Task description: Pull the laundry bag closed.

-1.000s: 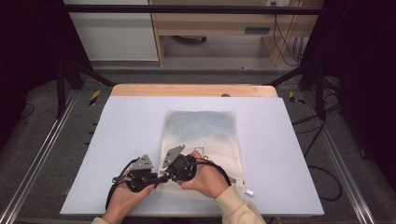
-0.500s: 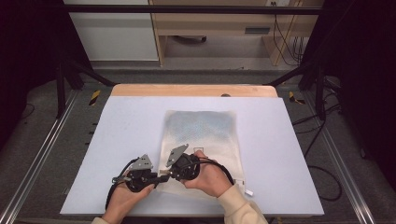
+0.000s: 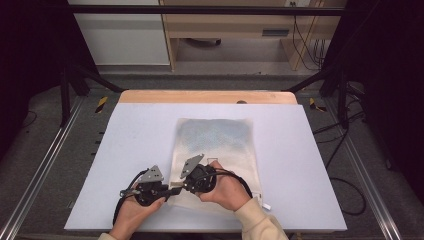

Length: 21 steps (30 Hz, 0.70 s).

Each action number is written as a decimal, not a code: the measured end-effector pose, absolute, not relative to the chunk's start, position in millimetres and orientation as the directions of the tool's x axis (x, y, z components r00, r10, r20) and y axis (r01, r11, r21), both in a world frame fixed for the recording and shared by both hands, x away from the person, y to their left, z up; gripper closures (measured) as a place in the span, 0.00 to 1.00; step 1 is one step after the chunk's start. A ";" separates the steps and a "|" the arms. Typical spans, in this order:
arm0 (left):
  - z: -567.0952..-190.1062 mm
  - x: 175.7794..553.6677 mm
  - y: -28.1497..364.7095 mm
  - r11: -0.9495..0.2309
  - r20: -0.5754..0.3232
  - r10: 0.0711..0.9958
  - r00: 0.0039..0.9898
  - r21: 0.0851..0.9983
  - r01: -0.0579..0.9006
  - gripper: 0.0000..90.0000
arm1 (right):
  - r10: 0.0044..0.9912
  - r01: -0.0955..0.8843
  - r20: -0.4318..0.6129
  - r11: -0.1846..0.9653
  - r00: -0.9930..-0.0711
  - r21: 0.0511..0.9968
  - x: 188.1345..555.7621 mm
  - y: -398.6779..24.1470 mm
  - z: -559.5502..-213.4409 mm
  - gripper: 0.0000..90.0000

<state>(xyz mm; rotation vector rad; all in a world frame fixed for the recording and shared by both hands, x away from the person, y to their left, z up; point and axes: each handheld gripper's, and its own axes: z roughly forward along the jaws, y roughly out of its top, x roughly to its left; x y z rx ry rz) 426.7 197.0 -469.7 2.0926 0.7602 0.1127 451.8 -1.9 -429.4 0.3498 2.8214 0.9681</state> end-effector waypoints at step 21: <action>-470.6 426.5 197.2 -0.420 -0.204 0.553 0.808 0.769 0.482 0.95 | 0.261 0.170 -0.059 0.768 -0.964 0.618 449.5 -2.8 -430.0 0.91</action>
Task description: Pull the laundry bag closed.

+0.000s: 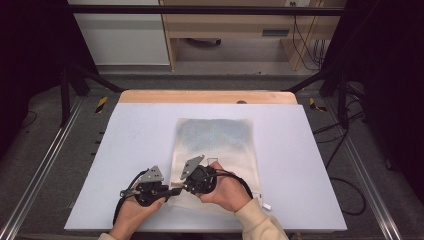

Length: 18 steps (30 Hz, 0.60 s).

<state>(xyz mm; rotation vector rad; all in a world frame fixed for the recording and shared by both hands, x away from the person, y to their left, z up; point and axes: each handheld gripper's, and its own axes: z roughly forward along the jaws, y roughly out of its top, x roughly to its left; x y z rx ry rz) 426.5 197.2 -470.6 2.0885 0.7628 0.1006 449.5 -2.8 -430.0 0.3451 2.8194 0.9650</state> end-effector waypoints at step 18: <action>-469.2 425.5 197.4 -0.410 -0.204 0.554 0.807 0.777 0.478 0.95 | 0.276 0.186 -0.052 0.762 -0.960 0.621 449.5 -8.4 -429.0 0.91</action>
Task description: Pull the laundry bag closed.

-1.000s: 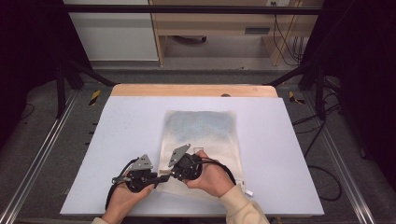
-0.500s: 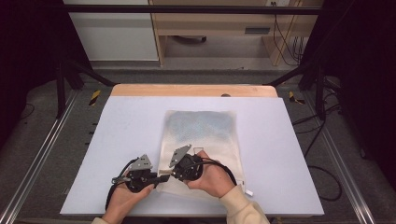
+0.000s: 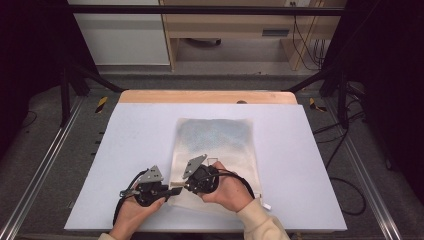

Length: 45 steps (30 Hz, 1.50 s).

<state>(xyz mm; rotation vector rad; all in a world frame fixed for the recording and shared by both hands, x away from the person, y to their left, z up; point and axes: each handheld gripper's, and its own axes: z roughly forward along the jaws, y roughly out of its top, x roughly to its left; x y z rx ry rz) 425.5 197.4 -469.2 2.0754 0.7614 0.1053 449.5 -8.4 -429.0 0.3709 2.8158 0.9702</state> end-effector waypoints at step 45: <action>-466.9 424.7 198.1 -0.403 -0.204 0.551 0.809 0.784 0.472 0.95 | 0.301 0.207 -0.056 0.766 -0.952 0.608 451.3 -22.7 -429.8 0.91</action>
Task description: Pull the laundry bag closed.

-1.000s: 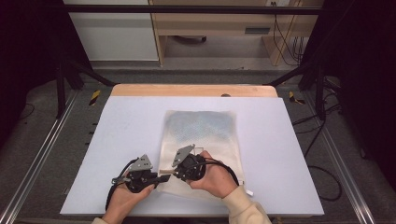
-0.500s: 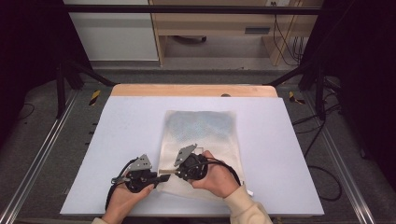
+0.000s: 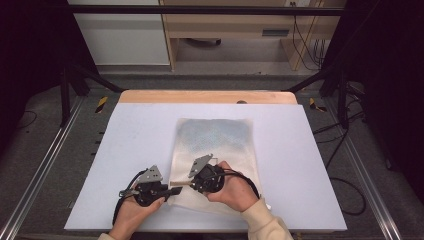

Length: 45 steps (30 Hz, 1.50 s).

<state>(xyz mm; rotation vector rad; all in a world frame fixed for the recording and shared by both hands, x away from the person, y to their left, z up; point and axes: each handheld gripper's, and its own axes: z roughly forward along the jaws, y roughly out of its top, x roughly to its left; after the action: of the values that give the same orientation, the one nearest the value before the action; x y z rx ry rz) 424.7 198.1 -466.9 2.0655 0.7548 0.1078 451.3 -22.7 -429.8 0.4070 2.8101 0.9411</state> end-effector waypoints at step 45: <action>-465.7 424.2 198.3 -0.400 -0.199 0.552 0.810 0.789 0.467 0.95 | 0.325 0.229 -0.052 0.761 -0.944 0.606 451.6 -38.2 -430.4 0.91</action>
<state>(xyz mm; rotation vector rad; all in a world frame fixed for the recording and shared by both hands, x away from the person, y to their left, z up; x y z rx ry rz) 424.2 198.3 -465.7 2.0608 0.7519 0.1154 451.6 -38.2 -430.4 0.4435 2.8025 0.9349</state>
